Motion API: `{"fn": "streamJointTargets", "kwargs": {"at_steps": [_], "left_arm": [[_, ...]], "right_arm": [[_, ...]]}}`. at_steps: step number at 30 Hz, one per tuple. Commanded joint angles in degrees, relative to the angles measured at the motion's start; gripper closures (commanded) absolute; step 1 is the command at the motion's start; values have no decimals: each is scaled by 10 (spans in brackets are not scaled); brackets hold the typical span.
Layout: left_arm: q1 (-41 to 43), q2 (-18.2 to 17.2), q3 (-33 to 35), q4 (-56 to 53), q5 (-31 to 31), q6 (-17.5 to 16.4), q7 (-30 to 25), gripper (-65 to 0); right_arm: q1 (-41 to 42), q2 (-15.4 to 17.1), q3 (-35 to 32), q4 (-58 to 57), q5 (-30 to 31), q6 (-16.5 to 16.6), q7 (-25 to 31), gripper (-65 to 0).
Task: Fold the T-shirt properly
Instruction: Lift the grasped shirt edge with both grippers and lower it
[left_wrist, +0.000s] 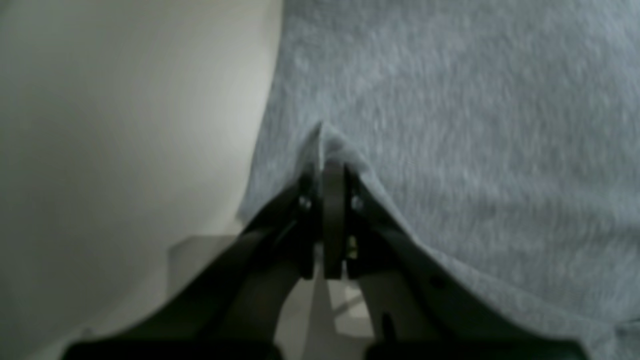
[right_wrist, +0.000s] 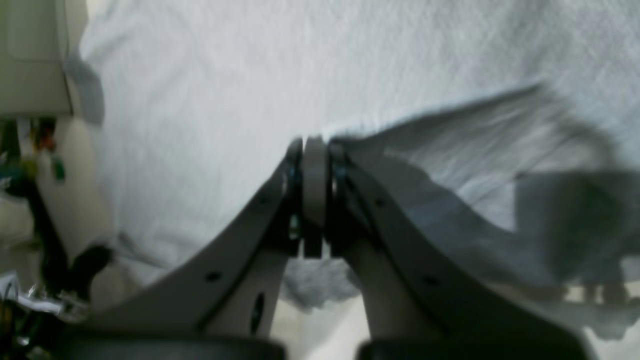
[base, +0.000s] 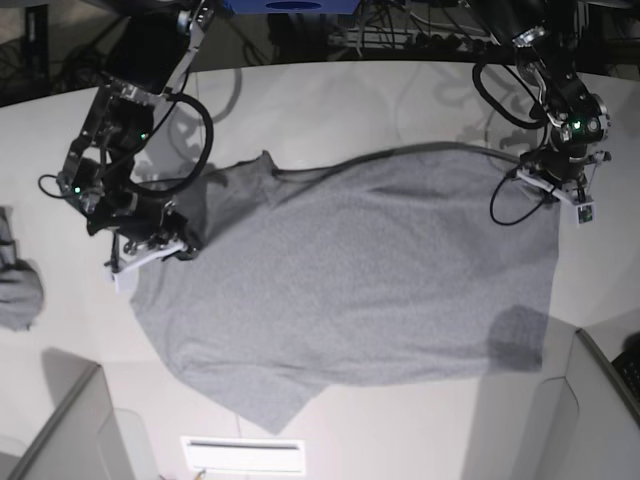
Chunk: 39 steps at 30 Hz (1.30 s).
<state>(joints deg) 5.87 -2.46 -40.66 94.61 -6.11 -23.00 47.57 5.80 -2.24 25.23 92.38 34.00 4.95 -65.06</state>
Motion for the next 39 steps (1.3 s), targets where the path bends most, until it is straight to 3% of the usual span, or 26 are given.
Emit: {"fn": "streamJointTargets", "kwargs": {"at_steps": [1,4,8,18,26,32,39], "left_arm": [[-11,-9,0,0,-6,-3,-11,0],[-18,-22,4,-30,-6,-3,-11,0],[-43,-28,4,-59,-6,-3,-11,0],[-70,-45,4,-90,-6,-3,-11,0],[-68,-59,4,-23,-6,-4,74,0],[-27,-59,4,49,-6,-4,81,0],[-55,-62,20,42,-6,-3,81,0]], "right_arm": [[14,11,-9,-3,9,-2,16,0],[14,18,-26,-19,9,-2,51,0],[28,19,-29,-35,10,-31,73,0],[45,19,-29,-72,10,-31,106,0],[67,20,-51,-99,10,-31,109,0],[70,20,-70,-100,10,-32,109,0],[70,19,-66,-101,10,-33,110,0]]}}
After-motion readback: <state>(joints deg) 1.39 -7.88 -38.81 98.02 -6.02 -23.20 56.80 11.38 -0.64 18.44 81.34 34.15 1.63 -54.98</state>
